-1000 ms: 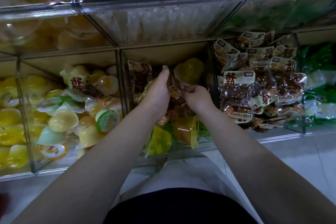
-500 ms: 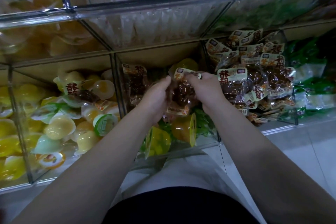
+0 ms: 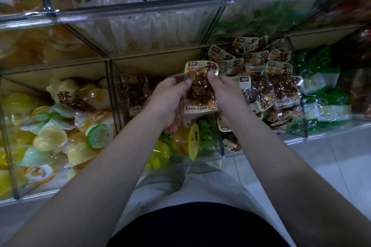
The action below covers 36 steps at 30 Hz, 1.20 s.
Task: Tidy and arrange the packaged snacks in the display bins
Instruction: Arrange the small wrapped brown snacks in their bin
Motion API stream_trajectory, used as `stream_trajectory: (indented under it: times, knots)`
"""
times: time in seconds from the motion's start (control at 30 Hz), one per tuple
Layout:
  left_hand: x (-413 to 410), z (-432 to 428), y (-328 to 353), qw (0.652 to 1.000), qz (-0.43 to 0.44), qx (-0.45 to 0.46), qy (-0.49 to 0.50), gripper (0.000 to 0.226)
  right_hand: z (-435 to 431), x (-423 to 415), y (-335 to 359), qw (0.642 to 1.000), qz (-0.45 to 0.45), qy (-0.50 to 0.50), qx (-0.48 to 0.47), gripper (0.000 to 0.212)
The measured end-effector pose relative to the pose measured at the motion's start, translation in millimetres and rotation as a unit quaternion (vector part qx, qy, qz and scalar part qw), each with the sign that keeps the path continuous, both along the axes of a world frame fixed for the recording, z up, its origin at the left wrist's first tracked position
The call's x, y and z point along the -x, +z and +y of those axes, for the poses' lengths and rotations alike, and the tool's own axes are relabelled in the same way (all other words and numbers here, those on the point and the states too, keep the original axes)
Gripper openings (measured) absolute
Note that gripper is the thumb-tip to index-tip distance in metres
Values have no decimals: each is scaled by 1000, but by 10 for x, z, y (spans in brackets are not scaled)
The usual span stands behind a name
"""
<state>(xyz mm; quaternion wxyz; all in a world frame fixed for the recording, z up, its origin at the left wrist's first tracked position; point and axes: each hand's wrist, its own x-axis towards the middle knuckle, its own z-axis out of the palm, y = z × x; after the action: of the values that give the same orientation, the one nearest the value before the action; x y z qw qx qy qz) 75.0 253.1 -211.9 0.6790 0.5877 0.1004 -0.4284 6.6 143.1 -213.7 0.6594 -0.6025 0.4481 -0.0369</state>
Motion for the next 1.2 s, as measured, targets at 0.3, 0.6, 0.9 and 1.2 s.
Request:
stream_trajectory:
  times: [0.3, 0.6, 0.9, 1.2]
  knots:
    - [455, -416, 141, 992, -105, -61, -22, 22, -491, 434, 102, 997, -20, 51, 63, 21]
    - [811, -780, 77, 931, -294, -108, -189, 55, -967, 703, 90, 997, -19, 25, 69, 32]
    - [1010, -837, -140, 699, -449, -325, -452, 130, -1192, 908, -37, 998, 15, 23, 61, 28]
    - [1045, -955, -295, 669, -520, -367, -383, 97, -1250, 1017, -64, 997, 9, 49, 58, 23]
